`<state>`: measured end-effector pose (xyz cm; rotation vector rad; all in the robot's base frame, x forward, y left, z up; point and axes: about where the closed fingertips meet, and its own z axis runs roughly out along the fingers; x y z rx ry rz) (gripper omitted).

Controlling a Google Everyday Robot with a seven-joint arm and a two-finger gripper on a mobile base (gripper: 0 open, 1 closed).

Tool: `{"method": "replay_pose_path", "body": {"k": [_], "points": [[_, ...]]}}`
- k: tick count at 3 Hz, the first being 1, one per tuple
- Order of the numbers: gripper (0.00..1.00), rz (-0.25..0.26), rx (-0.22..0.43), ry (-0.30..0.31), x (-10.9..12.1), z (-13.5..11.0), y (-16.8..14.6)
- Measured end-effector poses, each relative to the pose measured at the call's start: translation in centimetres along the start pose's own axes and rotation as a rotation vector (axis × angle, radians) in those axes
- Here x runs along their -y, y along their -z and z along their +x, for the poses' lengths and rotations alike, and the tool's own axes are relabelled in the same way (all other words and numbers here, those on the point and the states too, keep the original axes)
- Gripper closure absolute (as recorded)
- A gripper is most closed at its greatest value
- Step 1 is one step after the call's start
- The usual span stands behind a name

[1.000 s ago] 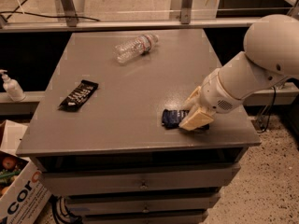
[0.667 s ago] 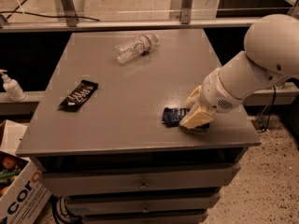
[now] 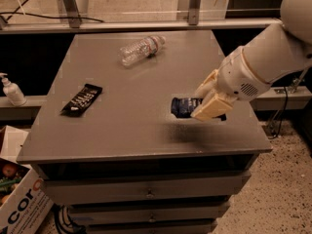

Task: Pick rxbar blueberry

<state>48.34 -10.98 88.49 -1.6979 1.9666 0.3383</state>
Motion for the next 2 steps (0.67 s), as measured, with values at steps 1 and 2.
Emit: {"method": "replay_pose_path", "body": {"k": [1,2], "points": [[1.0,0.005,0.037,0.007,-0.4,-2.2,2.56],[1.0,0.005,0.042,0.009,-0.44,-2.49,2.84]]}}
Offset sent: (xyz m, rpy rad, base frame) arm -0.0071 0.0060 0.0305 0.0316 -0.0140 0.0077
